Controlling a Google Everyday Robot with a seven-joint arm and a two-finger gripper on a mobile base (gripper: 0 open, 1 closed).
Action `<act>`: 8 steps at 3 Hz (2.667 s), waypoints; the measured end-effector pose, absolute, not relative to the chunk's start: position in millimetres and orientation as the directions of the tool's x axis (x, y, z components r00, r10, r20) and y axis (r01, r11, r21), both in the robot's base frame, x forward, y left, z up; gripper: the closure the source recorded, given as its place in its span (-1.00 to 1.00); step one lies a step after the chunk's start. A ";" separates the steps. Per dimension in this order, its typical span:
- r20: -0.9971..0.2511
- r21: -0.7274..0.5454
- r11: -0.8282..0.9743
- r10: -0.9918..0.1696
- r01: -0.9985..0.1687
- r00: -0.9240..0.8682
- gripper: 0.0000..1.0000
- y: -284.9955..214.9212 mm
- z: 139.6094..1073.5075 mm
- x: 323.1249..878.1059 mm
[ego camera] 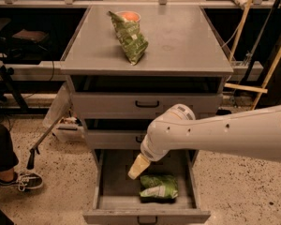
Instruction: Pick green rice chip bag from bottom drawer and place on counter
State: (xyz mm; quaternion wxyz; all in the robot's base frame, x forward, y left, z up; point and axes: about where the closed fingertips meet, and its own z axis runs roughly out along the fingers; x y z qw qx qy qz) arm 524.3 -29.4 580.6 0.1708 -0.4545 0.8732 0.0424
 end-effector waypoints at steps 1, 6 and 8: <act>-0.337 -0.081 0.583 -0.779 -0.808 -0.529 -1.00 -29.4 580.6 524.3; -0.351 -0.029 0.776 -0.598 -0.630 -0.720 -1.00 -71.9 425.1 597.9; -0.368 -0.031 0.849 -0.501 -0.528 -0.784 -1.00 -102.6 372.1 611.4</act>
Offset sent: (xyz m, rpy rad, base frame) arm 0.0409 -0.0094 -0.1170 0.1057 0.1050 -0.0858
